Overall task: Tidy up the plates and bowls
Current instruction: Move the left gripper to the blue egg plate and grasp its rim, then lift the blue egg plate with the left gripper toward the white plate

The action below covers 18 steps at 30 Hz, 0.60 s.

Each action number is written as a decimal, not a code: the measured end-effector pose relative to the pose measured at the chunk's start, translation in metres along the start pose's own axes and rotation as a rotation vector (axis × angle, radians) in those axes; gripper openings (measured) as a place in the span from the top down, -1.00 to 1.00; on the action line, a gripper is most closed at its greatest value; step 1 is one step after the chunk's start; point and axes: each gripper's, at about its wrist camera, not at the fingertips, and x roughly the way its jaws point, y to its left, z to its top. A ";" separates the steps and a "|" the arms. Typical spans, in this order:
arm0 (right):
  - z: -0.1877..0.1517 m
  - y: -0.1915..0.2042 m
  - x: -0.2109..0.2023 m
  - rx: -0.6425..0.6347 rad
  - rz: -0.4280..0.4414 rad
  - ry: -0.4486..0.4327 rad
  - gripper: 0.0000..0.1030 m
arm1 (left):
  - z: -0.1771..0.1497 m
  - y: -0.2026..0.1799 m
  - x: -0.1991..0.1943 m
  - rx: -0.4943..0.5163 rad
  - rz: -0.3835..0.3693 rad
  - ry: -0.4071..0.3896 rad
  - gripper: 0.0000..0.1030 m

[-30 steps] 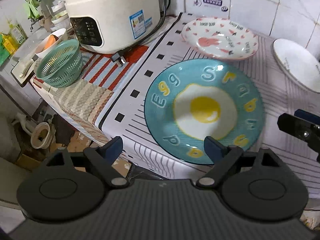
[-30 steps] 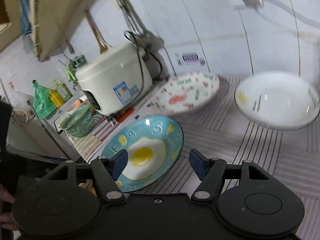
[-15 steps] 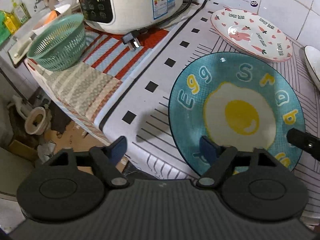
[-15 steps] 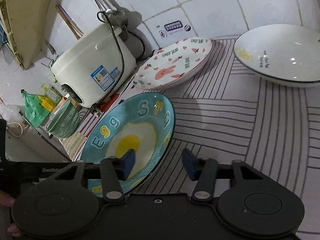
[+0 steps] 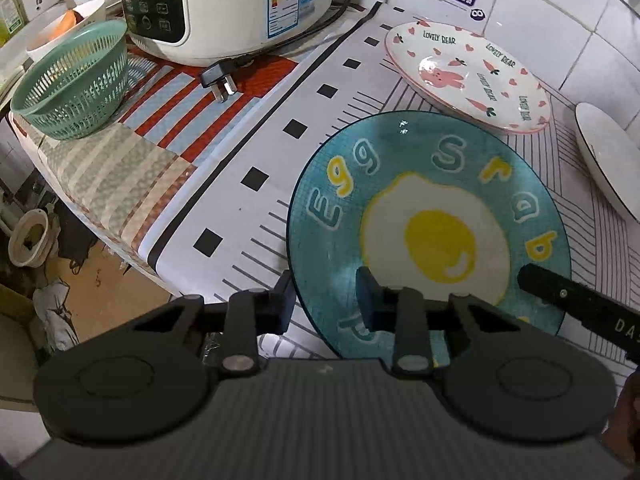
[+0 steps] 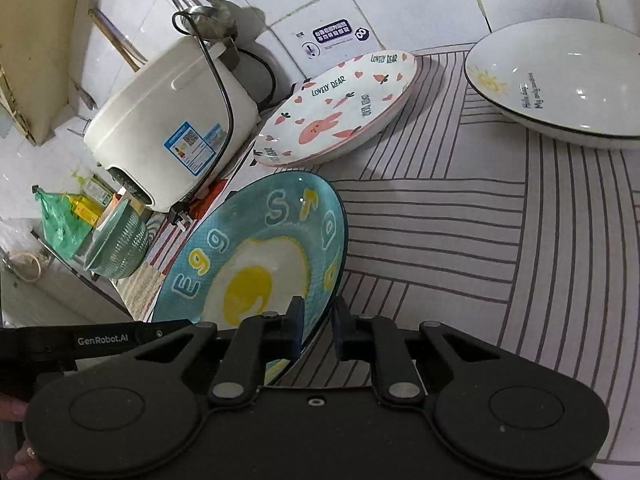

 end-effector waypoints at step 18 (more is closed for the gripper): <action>0.001 -0.006 -0.027 -0.019 0.030 0.036 0.60 | -0.002 -0.026 -0.028 0.100 -0.029 0.025 0.28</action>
